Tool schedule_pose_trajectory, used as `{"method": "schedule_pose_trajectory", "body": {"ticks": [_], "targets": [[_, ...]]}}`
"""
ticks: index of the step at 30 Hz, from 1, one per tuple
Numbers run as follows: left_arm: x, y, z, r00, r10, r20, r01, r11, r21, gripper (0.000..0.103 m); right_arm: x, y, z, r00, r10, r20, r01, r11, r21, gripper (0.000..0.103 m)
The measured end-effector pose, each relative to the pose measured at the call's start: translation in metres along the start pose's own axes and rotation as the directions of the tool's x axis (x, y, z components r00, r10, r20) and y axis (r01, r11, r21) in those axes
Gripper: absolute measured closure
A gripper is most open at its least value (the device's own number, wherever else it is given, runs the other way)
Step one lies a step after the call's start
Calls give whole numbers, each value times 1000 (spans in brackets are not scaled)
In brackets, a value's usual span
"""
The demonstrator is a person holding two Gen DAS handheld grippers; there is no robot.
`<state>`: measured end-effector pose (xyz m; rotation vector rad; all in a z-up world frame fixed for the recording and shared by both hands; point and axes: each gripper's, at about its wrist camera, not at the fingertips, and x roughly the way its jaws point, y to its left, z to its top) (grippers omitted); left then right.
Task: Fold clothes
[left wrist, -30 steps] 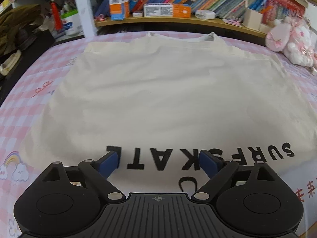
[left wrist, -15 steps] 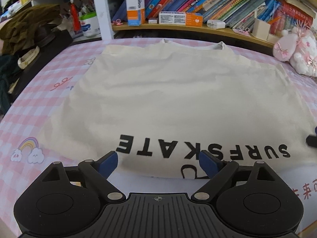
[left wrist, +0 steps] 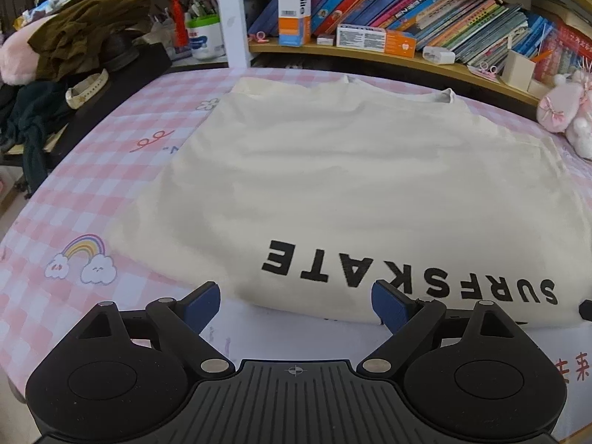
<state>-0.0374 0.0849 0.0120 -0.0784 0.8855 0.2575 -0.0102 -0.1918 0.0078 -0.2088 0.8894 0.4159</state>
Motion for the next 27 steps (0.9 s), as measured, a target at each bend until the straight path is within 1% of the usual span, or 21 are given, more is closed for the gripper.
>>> {"method": "schedule_pose_trajectory", "body": {"ticks": [4, 9, 13, 18, 23, 25, 27], "targets": [[-1, 6, -1, 1000, 5, 5, -5, 1000, 1, 12, -1, -1, -1, 1000, 0, 6, 0, 1000, 4, 66], [2, 20, 5, 1000, -17, 12, 17, 1000, -6, 12, -1, 1, 0, 1000, -10, 6, 10, 1000, 11, 65], [5, 32, 9, 999, -35, 17, 35, 999, -11, 12, 0, 2, 1, 999, -34, 3, 34, 999, 37, 64], [8, 47, 15, 998, -58, 23, 59, 998, -16, 12, 2, 8, 6, 995, -95, -20, 97, 991, 97, 61], [15, 69, 24, 994, -106, 13, 106, 994, -4, 12, -5, 26, 13, 981, -196, 2, 192, 965, 181, 60], [18, 78, 27, 992, -125, 10, 125, 992, 1, 12, -9, 35, 17, 973, -232, 19, 223, 952, 209, 52], [20, 87, 31, 990, -144, 6, 144, 990, 6, 12, -14, 47, 22, 966, -251, 57, 233, 948, 218, 45]]}}
